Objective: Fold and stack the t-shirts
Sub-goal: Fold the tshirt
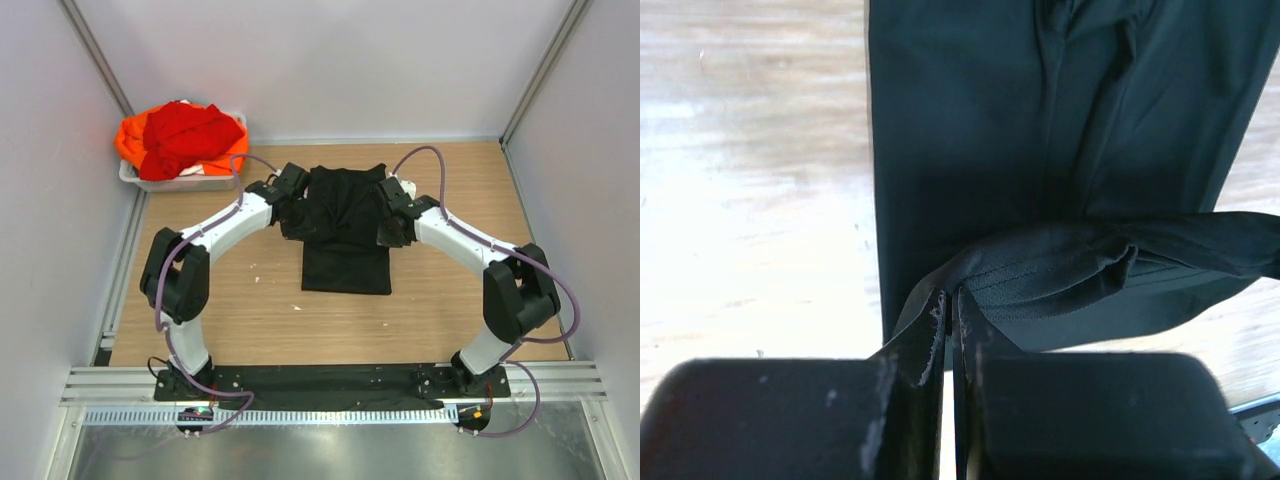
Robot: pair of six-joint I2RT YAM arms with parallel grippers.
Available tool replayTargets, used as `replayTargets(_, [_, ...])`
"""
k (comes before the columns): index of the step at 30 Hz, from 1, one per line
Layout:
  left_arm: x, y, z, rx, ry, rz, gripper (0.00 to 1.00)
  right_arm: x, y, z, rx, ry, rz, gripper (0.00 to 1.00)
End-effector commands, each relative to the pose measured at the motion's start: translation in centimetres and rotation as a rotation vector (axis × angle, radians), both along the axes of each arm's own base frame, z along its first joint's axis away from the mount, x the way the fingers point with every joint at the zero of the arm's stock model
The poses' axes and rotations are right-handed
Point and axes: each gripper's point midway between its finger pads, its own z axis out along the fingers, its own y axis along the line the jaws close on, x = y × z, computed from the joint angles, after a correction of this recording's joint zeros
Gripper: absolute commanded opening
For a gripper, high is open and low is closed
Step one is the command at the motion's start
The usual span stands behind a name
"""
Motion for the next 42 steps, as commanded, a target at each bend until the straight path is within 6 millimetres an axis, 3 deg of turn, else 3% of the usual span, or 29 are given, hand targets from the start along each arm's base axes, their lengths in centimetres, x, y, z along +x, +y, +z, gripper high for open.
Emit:
replayTargets(1, [1.8, -0.3, 0.7, -0.025, -0.016, -0.022, 0.00, 2.6, 0.5, 0.8, 0.017, -0.044, 0.017, 0.01])
replayTargets(6, [3.7, -0.2, -0.9, -0.016, 0.013, -0.013, 0.00, 4.2, 0.3, -1.0, 0.000, -0.005, 0.005, 0.01])
replayTargets(7, [3.8, -0.3, -2.0, -0.008, 0.042, -0.013, 0.00, 4.9, 0.4, -0.8, 0.009, -0.010, 0.002, 0.01])
replayTargets(9, [4.9, -0.3, -2.2, -0.014, 0.044, -0.004, 0.01, 5.8, -0.1, -2.2, 0.005, 0.025, -0.013, 0.10])
replayTargets(10, [5.2, -0.3, -3.2, -0.006, 0.067, -0.002, 0.02, 6.6, 0.1, -1.7, 0.016, 0.017, -0.016, 0.13])
replayTargets(12, [6.8, -0.6, -2.8, -0.027, 0.057, 0.005, 0.12, 7.6, -0.7, -2.7, 0.009, 0.041, -0.040, 0.21])
replayTargets(13, [7.0, -0.3, -3.0, -0.021, 0.076, 0.012, 0.15, 8.5, -0.6, -2.2, 0.017, 0.028, -0.042, 0.28])
replayTargets(14, [8.2, -0.7, -2.6, -0.034, 0.067, 0.012, 0.21, 9.2, -1.2, -2.1, 0.023, 0.027, -0.054, 0.47])
replayTargets(15, [8.8, -0.5, -2.3, -0.037, 0.060, 0.019, 0.27, 9.7, -1.4, -2.5, 0.013, 0.038, -0.059, 0.55])
replayTargets(17, [9.5, -0.4, -2.1, -0.030, 0.072, 0.023, 0.44, 11.3, -2.0, -0.8, -0.001, 0.012, -0.066, 0.70])
replayTargets(18, [10.7, -0.6, -0.3, -0.049, 0.034, 0.028, 0.48, 11.8, -2.6, -0.5, -0.010, 0.010, -0.078, 0.71])
replayTargets(20, [11.2, -0.4, 1.4, -0.047, 0.015, 0.032, 0.59, 12.7, -3.1, 1.7, -0.017, -0.020, -0.080, 0.73])
replayTargets(23, [11.9, 0.2, 4.6, -0.040, -0.054, 0.046, 0.69, 12.7, -3.8, 5.0, -0.021, -0.081, -0.086, 0.76])
replayTargets(26, [10.8, 1.2, 6.7, -0.033, -0.091, 0.055, 0.69, 10.9, -3.6, 6.7, 0.015, -0.101, -0.068, 0.76])
replayTargets(27, [10.5, 1.3, 8.8, -0.056, -0.139, 0.056, 0.68, 9.7, -3.0, 5.7, 0.056, -0.075, -0.041, 0.75])
replayTargets(28, [9.1, 1.7, 7.1, -0.037, -0.100, 0.052, 0.67, 8.8, -2.4, 6.8, 0.094, -0.096, -0.027, 0.73])
replayTargets(30, [8.2, 1.7, 7.3, -0.052, -0.129, 0.051, 0.66, 7.5, -1.1, 6.6, 0.148, -0.101, 0.007, 0.70])
replayTargets(31, [7.2, 2.0, 8.0, -0.060, -0.145, 0.054, 0.65, 5.9, -0.7, 4.9, 0.163, -0.055, 0.022, 0.68])
replayTargets(32, [5.7, 2.5, 6.2, -0.039, -0.108, 0.054, 0.62, 4.9, 0.4, 5.1, 0.179, -0.060, 0.050, 0.65])
replayTargets(34, [4.4, 2.4, 6.4, -0.054, -0.127, 0.051, 0.54, 3.1, 1.4, 3.3, 0.192, -0.025, 0.067, 0.63])
replayTargets(35, [3.1, 2.9, 4.5, -0.037, -0.086, 0.050, 0.52, 2.3, 2.4, 2.9, 0.193, -0.014, 0.091, 0.62])
replayTargets(36, [2.7, 2.6, 4.3, -0.046, -0.090, 0.045, 0.50, 1.6, 2.9, 1.9, 0.194, 0.006, 0.094, 0.62])
replayTargets(37, [2.1, 2.7, 4.8, -0.061, -0.101, 0.049, 0.46, 1.2, 3.4, 1.4, 0.194, 0.018, 0.102, 0.60])
replayTargets(38, [0.8, 2.9, 3.2, -0.049, -0.065, 0.043, 0.45, 0.6, 4.5, 1.0, 0.196, 0.027, 0.129, 0.59])
replayTargets(41, [-0.7, 2.8, 2.9, -0.053, -0.070, 0.020, 0.43, 0.4, 5.5, -0.6, 0.180, 0.059, 0.139, 0.58])
replayTargets(42, [-1.8, 3.3, 2.0, -0.036, -0.043, 0.014, 0.43, 0.5, 5.9, -1.2, 0.175, 0.071, 0.144, 0.58])
